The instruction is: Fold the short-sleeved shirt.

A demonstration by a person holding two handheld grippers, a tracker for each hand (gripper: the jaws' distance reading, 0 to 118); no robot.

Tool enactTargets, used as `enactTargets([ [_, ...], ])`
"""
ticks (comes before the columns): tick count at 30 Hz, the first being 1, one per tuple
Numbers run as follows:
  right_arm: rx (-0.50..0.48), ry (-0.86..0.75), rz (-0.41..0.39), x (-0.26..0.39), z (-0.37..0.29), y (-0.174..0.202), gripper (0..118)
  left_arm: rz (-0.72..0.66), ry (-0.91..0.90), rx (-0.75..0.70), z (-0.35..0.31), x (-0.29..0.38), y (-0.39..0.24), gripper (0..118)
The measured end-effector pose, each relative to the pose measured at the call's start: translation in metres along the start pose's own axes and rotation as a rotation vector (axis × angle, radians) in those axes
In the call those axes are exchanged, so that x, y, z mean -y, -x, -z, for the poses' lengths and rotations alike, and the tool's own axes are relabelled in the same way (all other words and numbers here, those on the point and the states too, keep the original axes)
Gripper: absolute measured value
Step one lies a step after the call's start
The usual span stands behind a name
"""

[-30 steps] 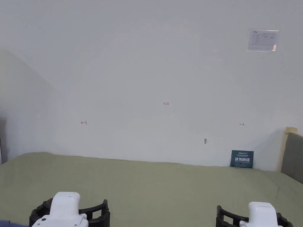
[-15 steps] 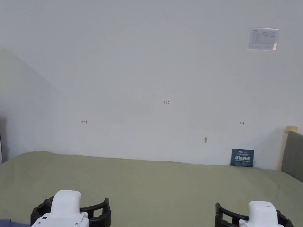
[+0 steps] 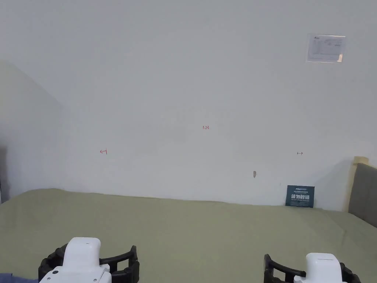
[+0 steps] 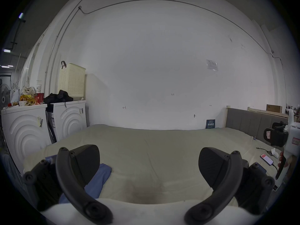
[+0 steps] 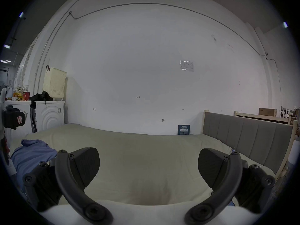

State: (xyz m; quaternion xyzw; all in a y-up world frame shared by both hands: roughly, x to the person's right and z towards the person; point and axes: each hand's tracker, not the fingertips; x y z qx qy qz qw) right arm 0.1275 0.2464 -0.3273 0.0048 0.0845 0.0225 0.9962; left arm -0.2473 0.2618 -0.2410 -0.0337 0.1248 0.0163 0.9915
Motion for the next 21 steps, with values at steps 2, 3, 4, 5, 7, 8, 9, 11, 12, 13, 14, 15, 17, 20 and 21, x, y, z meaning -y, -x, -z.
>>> enactTargets([
  [2, 0.0, 0.001, -0.002, -0.0001, 0.0001, 0.0005, 118, 0.0, -0.005, 0.0, -0.0004, -0.0004, -0.0022, 118],
  [3, 0.005, 0.003, -0.005, -0.0004, -0.0003, 0.0011, 118, 0.002, -0.003, 0.001, -0.0004, -0.0007, -0.0035, 118],
  [4, 0.008, 0.004, -0.005, -0.0008, -0.0005, 0.0012, 118, 0.001, -0.005, 0.003, -0.0007, -0.0009, -0.0044, 118],
  [5, 0.007, 0.006, -0.003, -0.0013, -0.0006, 0.001, 118, 0.0, -0.007, 0.008, -0.0011, -0.0009, -0.005, 118],
  [7, 0.005, 0.003, 0.001, -0.0016, -0.001, 0.0001, 118, 0.004, -0.009, 0.008, -0.0021, -0.0011, -0.007, 118],
  [8, 0.008, 0.004, 0.0, -0.0019, -0.0009, 0.0001, 118, 0.006, -0.008, 0.01, -0.0023, -0.0011, -0.0076, 118],
  [9, 0.01, 0.007, -0.003, -0.0024, -0.0006, 0.0001, 118, 0.009, -0.009, 0.012, -0.0025, -0.0009, -0.0081, 118],
  [11, 0.012, 0.007, -0.007, -0.0033, -0.0007, 0.0003, 118, 0.014, -0.009, 0.013, -0.0029, -0.0003, -0.009, 118],
  [12, 0.011, 0.007, -0.006, -0.0039, -0.001, 0.0003, 118, 0.015, -0.007, 0.013, -0.0029, 0.0002, -0.0091, 118],
  [13, 0.009, 0.004, -0.005, -0.0039, -0.0012, 0.0004, 118, 0.011, -0.001, 0.014, -0.0028, 0.0005, -0.009, 118],
  [14, 0.009, 0.003, -0.006, -0.0038, -0.0014, 0.0008, 118, 0.007, 0.001, 0.015, -0.0031, 0.0009, -0.0091, 118],
  [15, 0.006, 0.005, -0.008, -0.0035, -0.0012, 0.001, 118, 0.004, 0.0, 0.018, -0.0035, 0.0015, -0.009, 118],
  [17, 0.0, 0.003, -0.016, -0.0025, -0.0013, 0.0019, 118, 0.003, 0.001, 0.015, -0.0042, 0.0015, -0.009, 118],
  [20, -0.008, 0.006, -0.021, -0.0022, -0.0013, 0.0034, 118, 0.001, -0.004, 0.016, -0.005, -0.0001, -0.0091, 118],
  [21, -0.015, 0.005, -0.019, -0.0021, -0.0012, 0.0036, 118, 0.0, -0.006, 0.018, -0.0054, -0.0008, -0.0089, 118],
])
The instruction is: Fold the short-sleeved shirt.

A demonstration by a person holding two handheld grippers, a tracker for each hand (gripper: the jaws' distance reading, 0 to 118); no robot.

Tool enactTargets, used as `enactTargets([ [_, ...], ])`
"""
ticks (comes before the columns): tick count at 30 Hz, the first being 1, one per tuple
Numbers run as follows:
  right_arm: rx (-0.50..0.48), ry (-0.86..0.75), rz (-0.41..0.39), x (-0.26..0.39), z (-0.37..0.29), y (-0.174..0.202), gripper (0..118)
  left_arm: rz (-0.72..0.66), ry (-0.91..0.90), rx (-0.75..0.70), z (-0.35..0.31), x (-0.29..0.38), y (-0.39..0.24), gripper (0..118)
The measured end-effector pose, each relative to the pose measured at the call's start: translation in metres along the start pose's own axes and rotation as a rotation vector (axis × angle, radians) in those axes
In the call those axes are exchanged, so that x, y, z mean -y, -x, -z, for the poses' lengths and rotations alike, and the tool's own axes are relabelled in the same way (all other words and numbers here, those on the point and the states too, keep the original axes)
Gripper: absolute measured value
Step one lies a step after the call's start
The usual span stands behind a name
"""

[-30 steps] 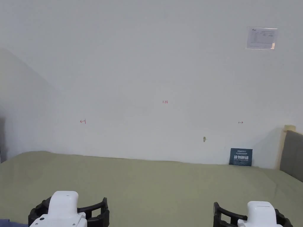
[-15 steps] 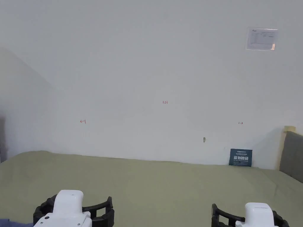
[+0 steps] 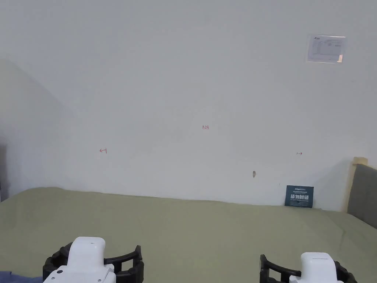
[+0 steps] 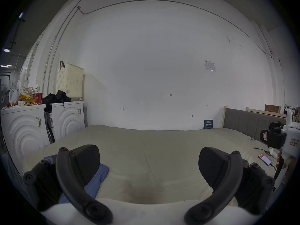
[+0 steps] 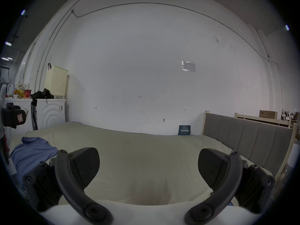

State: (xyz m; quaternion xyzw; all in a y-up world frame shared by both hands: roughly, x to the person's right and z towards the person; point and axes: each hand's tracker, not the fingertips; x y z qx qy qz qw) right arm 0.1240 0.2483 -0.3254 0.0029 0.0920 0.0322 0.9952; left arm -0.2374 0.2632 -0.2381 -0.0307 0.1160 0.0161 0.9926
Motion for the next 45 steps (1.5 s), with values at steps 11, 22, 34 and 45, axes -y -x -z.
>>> enactTargets([
  [11, 0.004, -0.003, 0.0, -0.0019, 0.0002, 0.0038, 118, 0.0, -0.012, -0.01, 0.0014, -0.0033, -0.0012, 118],
  [22, -0.008, 0.026, 0.011, -0.0017, 0.0017, 0.0023, 118, -0.021, 0.013, -0.007, 0.0042, -0.0004, -0.0013, 118],
  [34, -0.01, 0.02, 0.025, -0.0028, -0.0014, -0.0014, 118, -0.021, -0.048, 0.044, -0.0022, -0.0002, -0.0028, 118],
  [45, -0.001, 0.02, 0.03, -0.001, -0.0037, -0.0014, 118, 0.016, -0.005, 0.021, 0.0005, 0.0038, -0.0091, 118],
])
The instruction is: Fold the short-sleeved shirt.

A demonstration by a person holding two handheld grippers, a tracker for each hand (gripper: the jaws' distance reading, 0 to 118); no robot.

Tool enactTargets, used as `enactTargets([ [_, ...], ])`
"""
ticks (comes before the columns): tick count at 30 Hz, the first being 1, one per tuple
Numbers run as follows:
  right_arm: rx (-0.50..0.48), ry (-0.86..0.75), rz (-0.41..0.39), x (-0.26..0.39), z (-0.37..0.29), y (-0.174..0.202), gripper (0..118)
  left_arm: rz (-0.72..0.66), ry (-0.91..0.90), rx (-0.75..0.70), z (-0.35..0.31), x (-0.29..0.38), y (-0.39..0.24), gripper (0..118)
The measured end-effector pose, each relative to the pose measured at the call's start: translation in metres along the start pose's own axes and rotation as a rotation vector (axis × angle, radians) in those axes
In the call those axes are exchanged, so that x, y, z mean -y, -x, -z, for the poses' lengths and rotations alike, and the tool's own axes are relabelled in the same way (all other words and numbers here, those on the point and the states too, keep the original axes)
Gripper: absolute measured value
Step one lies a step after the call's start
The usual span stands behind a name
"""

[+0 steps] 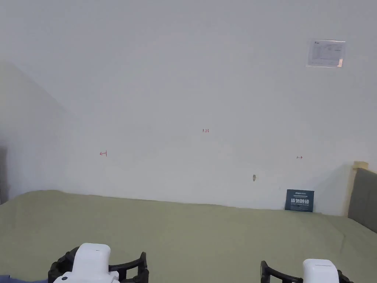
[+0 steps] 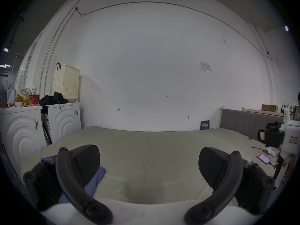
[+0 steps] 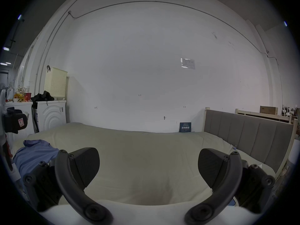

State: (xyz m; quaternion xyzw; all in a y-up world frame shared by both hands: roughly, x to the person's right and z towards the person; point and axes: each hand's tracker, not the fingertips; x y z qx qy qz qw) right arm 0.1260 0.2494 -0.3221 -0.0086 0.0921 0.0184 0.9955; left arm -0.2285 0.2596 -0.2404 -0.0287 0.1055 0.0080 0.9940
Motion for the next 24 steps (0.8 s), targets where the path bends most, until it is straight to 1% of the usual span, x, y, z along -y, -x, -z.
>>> enactTargets([
  [9, 0.004, 0.0, -0.006, -0.0024, -0.0003, 0.0005, 118, 0.008, 0.004, -0.013, 0.0021, -0.0022, -0.0014, 118],
  [12, 0.03, 0.018, -0.017, -0.004, 0.0016, 0.0003, 118, 0.008, -0.001, -0.023, 0.0028, -0.0017, -0.0021, 118],
  [18, 0.045, 0.018, -0.018, -0.0061, 0.0019, -0.002, 118, 0.019, -0.001, -0.053, 0.0045, -0.003, -0.0028, 118],
  [19, 0.047, 0.025, -0.017, -0.0063, 0.0021, -0.0021, 115, 0.019, 0.004, -0.051, 0.0046, -0.0034, -0.0023, 118],
  [20, 0.045, 0.038, -0.011, -0.0062, 0.0016, -0.0027, 103, 0.019, 0.021, -0.052, 0.0043, -0.0039, -0.002, 110],
  [21, 0.036, 0.046, -0.004, -0.0057, -0.0005, -0.0036, 70, 0.023, 0.032, -0.053, 0.004, -0.0041, -0.0021, 84],
  [22, 0.044, 0.05, -0.005, -0.0046, -0.0009, -0.0028, 0, 0.032, 0.033, -0.055, 0.0029, -0.003, -0.0026, 2],
  [23, 0.072, 0.077, -0.036, -0.0017, 0.0014, -0.0007, 0, 0.069, 0.025, -0.086, 0.0011, -0.0023, -0.0033, 0],
  [24, 0.104, 0.137, -0.044, 0.0008, 0.0016, -0.0003, 0, 0.104, 0.059, -0.137, 0.0002, -0.0028, -0.0055, 0],
])
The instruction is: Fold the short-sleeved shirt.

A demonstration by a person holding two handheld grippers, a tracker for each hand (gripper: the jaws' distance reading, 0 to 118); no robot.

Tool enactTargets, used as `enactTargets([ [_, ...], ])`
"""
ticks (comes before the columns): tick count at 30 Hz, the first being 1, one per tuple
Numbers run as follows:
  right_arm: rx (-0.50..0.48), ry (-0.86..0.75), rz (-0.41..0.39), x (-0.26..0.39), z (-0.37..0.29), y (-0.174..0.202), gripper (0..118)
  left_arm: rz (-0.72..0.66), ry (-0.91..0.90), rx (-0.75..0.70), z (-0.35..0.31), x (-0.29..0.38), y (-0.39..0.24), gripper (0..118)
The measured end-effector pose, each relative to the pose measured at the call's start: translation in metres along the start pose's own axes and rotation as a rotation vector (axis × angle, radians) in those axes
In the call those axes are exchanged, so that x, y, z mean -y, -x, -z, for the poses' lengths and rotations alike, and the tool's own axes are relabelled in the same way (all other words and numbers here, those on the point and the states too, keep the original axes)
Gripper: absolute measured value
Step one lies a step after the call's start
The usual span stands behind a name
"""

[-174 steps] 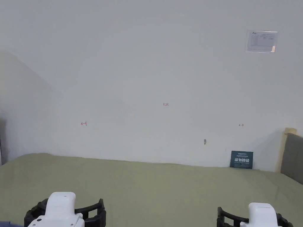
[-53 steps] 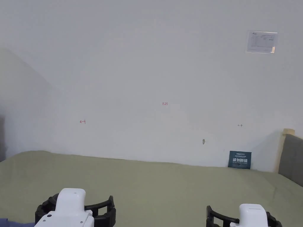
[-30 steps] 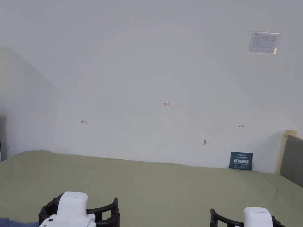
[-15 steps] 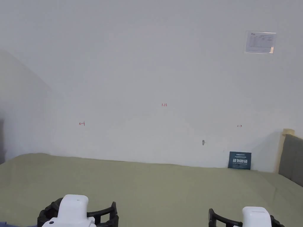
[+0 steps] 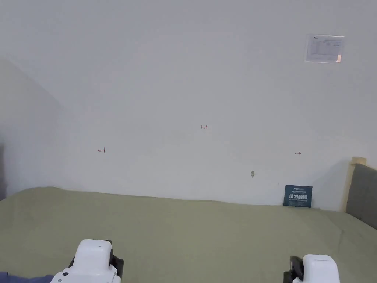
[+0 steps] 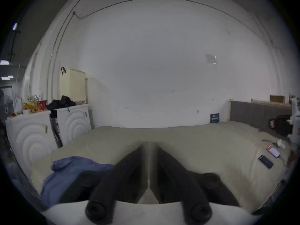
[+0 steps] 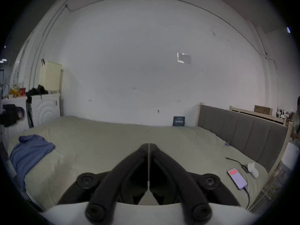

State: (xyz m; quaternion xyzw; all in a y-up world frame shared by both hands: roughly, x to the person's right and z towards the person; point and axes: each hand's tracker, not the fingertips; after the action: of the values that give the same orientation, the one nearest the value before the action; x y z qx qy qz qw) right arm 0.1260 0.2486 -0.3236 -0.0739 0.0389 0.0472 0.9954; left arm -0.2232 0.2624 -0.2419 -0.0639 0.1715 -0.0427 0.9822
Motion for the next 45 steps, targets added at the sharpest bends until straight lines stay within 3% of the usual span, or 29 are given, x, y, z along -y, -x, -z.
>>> enactTargets([
  [3, -0.083, 0.029, 0.07, -0.003, -0.013, 0.0, 0, -0.069, -0.006, 0.07, 0.004, 0.007, 0.01, 0],
  [7, -0.092, 0.076, 0.062, -0.008, -0.008, 0.019, 0, -0.06, 0.037, 0.039, 0.004, 0.007, 0.024, 0],
  [11, -0.199, 0.088, 0.052, -0.029, 0.0, 0.082, 0, -0.118, 0.056, -0.056, -0.01, 0.006, 0.079, 0],
  [14, -0.287, 0.089, -0.008, -0.039, 0.006, 0.148, 0, -0.131, 0.062, -0.193, -0.034, 0.007, 0.129, 0],
  [20, -0.599, 0.089, -0.039, -0.048, -0.007, 0.271, 0, -0.127, 0.119, -0.444, -0.109, 0.025, 0.223, 0],
  [24, -0.74, 0.105, -0.057, -0.042, -0.02, 0.324, 0, -0.171, 0.183, -0.535, -0.136, 0.043, 0.257, 0],
  [28, -0.782, 0.121, -0.085, -0.033, -0.019, 0.346, 0, -0.193, 0.214, -0.543, -0.137, 0.057, 0.269, 0],
  [33, -0.774, 0.144, -0.128, -0.023, 0.009, 0.348, 0, -0.214, 0.331, -0.422, -0.067, 0.045, 0.295, 0],
  [36, -0.744, 0.168, -0.13, -0.018, 0.036, 0.336, 0, -0.109, 0.468, -0.278, 0.018, 0.021, 0.313, 0],
  [42, -0.64, 0.247, -0.167, 0.004, 0.082, 0.31, 0, -0.077, 0.96, 0.115, 0.21, 0.026, 0.326, 0],
  [45, -0.611, 0.33, -0.122, 0.018, 0.101, 0.295, 0, -0.025, 1.127, 0.17, 0.267, 0.07, 0.313, 0],
])
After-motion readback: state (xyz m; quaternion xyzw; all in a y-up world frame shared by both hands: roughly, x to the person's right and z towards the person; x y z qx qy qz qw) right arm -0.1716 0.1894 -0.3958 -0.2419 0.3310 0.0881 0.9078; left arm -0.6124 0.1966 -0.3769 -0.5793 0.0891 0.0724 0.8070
